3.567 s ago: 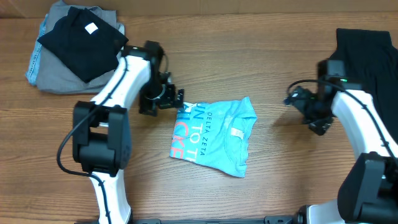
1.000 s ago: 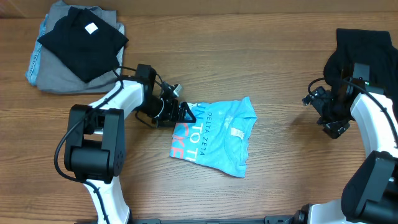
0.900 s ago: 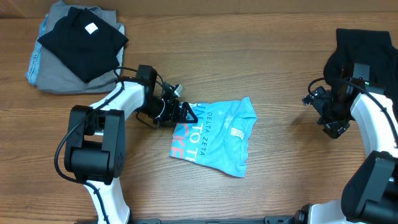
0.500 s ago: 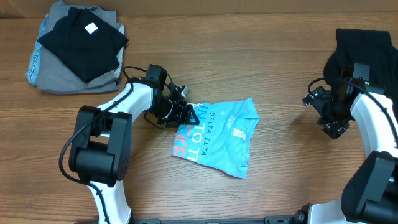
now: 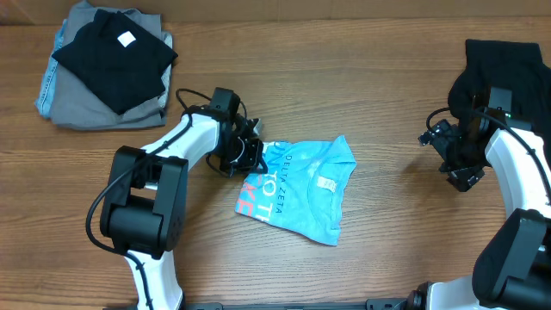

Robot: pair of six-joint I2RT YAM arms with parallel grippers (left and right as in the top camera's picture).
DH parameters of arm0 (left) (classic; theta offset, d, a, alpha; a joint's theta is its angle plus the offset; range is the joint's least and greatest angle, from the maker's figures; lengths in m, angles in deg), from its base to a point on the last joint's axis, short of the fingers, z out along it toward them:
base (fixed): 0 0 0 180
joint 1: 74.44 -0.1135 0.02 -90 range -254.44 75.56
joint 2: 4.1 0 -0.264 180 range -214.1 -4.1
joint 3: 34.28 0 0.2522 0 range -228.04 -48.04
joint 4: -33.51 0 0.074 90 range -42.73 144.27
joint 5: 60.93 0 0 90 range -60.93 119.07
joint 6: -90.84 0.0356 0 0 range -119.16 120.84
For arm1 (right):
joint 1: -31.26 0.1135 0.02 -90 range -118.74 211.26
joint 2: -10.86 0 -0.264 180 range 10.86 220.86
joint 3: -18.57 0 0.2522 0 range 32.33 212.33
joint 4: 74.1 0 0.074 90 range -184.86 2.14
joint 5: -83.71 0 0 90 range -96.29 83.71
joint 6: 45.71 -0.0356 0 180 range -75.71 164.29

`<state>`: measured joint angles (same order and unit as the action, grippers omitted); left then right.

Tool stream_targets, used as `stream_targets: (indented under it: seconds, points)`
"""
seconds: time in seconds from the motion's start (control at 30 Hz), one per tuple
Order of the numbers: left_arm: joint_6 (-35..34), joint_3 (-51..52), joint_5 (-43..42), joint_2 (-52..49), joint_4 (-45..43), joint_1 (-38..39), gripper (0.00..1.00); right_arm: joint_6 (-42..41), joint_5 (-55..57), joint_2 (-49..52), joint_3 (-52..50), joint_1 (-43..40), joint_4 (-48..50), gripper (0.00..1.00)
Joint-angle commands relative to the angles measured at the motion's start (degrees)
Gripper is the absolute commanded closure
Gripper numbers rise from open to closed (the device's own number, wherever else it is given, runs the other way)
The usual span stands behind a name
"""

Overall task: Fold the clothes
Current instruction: 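Carry the folded light-blue shirt with the left gripper to the upper-left stack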

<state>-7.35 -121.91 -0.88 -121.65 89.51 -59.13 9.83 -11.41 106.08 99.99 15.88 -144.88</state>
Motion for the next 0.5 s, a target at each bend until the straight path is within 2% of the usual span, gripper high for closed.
stream_targets:
  seconds: [0.0, 0.27, 0.47]
  points:
    - [6.0, -3.7, 19.6, -4.6, -1.6, -0.6, 0.96, 0.3, -0.1, -1.0, 1.1, -0.1, 0.2, 0.0]
    - [8.5, -12.2, 32.9, -4.7, -2.2, -1.7, 0.96, 0.3, -0.1, -1.0, 1.1, -0.1, 0.2, 0.0]
    - [9.7, -15.3, 34.2, -4.6, -4.8, -4.9, 0.96, 0.3, -0.1, -1.0, 1.1, -0.1, 0.2, 0.0]
